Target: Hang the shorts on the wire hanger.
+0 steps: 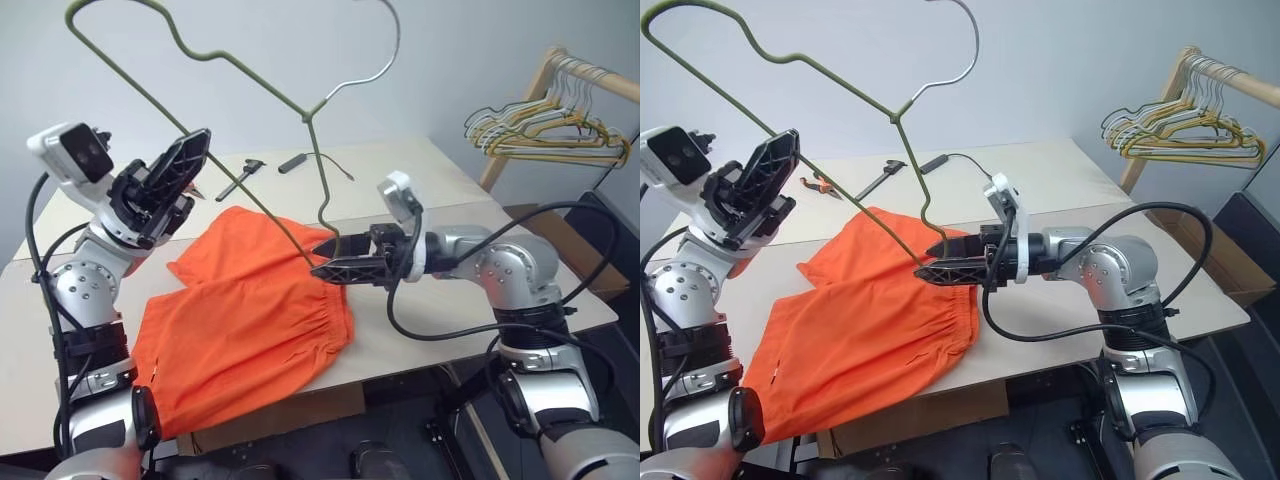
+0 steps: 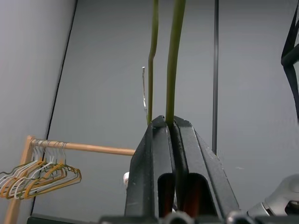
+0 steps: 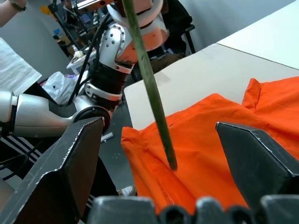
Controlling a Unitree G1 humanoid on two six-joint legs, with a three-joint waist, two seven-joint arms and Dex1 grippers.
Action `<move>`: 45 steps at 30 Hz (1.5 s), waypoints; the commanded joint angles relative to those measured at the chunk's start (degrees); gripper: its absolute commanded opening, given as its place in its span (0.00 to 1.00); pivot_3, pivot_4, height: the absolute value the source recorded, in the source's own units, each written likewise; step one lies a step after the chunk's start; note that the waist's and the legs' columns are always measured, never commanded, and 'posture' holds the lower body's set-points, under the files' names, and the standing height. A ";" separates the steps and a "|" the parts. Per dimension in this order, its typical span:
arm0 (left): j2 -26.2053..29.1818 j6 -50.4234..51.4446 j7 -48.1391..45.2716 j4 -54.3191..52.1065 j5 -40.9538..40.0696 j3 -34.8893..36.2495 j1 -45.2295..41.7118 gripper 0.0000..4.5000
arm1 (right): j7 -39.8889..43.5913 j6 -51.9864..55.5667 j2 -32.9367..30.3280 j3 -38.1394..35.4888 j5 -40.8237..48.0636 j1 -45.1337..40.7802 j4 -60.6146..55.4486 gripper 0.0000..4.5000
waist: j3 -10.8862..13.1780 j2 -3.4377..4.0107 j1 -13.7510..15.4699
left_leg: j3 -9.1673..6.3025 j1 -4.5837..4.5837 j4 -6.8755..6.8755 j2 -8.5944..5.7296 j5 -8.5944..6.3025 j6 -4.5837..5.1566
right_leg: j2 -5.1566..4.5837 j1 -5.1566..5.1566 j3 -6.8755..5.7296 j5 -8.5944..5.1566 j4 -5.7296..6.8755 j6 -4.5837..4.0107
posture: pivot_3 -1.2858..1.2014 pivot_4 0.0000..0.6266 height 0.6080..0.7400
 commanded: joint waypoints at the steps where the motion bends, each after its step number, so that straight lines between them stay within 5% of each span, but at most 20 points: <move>1: -0.21 -0.92 -0.04 -1.78 -0.11 0.41 -0.39 0.00 | -0.54 0.63 0.25 0.19 0.45 -2.18 -1.08 0.99 | 0.00 0.00 -0.06 | 0.00 0.00 0.00 0.00 0.00 0.00 | 0.00 0.00 0.00 0.00 0.00 0.00 | 0.48 0.00 1.00; 4: -0.43 -1.39 -0.50 -1.66 0.67 0.03 -0.13 0.00 | -0.78 0.94 0.40 0.22 0.73 -2.54 -0.58 0.99 | 0.00 0.00 -0.09 | 0.00 0.00 0.00 0.00 0.00 0.00 | 0.00 -0.01 0.01 0.00 0.00 0.00 | 0.48 0.00 1.00; 18: -2.10 -3.35 -0.86 -0.99 4.07 -0.81 1.12 0.00 | -3.83 1.82 1.67 -0.63 0.92 -2.52 0.03 0.00 | 0.00 0.00 -0.32 | 0.01 0.00 0.00 0.00 0.00 0.00 | 0.00 -0.03 0.02 0.00 0.01 0.00 | 0.48 0.00 1.00; 22: -3.19 -6.93 -1.91 -0.91 7.93 -2.46 2.80 0.00 | -4.84 1.94 2.15 -1.38 1.14 -1.89 -0.35 0.00 | 0.00 0.00 -0.26 | 0.01 0.00 0.00 0.00 0.00 0.00 | -0.01 -0.01 0.01 0.00 0.00 0.00 | 0.48 0.00 1.00; 29: -0.38 -7.38 -2.07 -0.06 16.00 -8.28 5.19 0.47 | -10.57 3.67 2.89 -7.86 5.01 -0.13 -1.68 0.00 | 0.00 0.00 -0.24 | 0.00 -0.07 0.03 -0.02 0.00 0.00 | -0.03 -0.02 -0.02 0.01 -0.01 0.00 | 0.47 0.00 1.00; 36: 10.40 -18.75 -3.91 -0.53 34.57 -14.59 9.08 0.98 | -17.75 13.32 -2.91 -17.45 13.25 7.34 -7.33 0.00 | 0.01 0.01 -1.32 | 0.00 -0.11 0.01 0.08 -0.02 0.02 | 0.01 -0.07 -0.02 0.00 -0.04 -0.01 | 0.46 0.00 1.00; 45: 19.25 -29.31 -10.10 -4.25 49.46 -25.31 14.07 0.99 | -24.53 30.50 -15.72 -27.85 22.56 26.29 -7.09 0.00 | 0.01 0.01 -1.25 | 0.11 -0.14 0.02 0.15 -0.12 0.20 | -0.10 -0.02 0.01 -0.02 -0.19 0.03 | 0.46 0.00 1.00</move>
